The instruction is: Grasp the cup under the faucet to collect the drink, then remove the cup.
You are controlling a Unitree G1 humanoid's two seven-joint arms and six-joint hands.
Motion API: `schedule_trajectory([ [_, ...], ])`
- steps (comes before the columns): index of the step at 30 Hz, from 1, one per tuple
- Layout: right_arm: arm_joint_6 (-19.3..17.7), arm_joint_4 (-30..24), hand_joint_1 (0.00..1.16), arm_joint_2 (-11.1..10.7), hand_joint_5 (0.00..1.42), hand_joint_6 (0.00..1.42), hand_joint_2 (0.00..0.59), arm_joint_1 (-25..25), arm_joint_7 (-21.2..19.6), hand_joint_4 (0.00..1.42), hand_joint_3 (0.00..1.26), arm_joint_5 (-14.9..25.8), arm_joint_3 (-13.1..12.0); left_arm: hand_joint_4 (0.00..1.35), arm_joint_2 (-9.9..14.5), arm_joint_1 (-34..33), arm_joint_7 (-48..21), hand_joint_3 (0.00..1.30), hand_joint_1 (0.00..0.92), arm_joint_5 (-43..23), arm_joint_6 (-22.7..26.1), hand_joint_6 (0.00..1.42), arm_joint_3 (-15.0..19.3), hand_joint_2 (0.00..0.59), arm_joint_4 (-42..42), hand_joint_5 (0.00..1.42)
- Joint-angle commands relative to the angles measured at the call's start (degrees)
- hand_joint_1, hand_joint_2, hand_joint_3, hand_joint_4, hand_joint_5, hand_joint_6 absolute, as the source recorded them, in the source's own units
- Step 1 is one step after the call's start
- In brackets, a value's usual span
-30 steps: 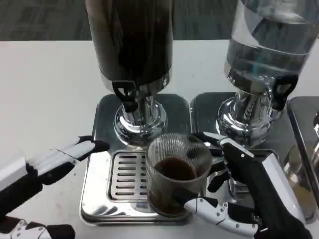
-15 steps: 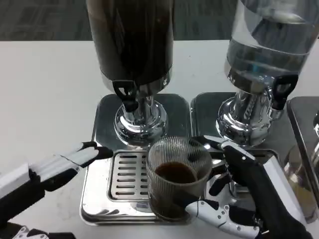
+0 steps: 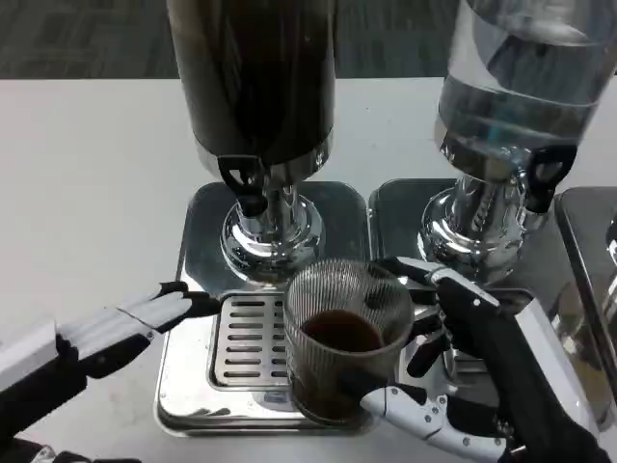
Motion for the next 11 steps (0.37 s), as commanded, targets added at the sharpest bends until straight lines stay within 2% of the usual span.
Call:
schedule_trajectory([
  [1,-2.04,-2.07,0.70,0.66,0.65,0.82,0.271,0.11,-0.48,0.49,0.46,1.56,-0.26,0.00,0.95,0.37,-0.51,0.08,0.000,-0.29,-0.05,0.09,0.43,0.085,-0.76,0.00],
  [11,-2.20,-2.44,0.69,0.66,0.65,0.83,0.271,0.81,-0.54,0.50,0.46,1.59,-0.20,0.00,1.19,0.72,-0.73,0.08,0.000,-0.96,0.35,0.08,0.21,0.083,-1.19,0.00],
])
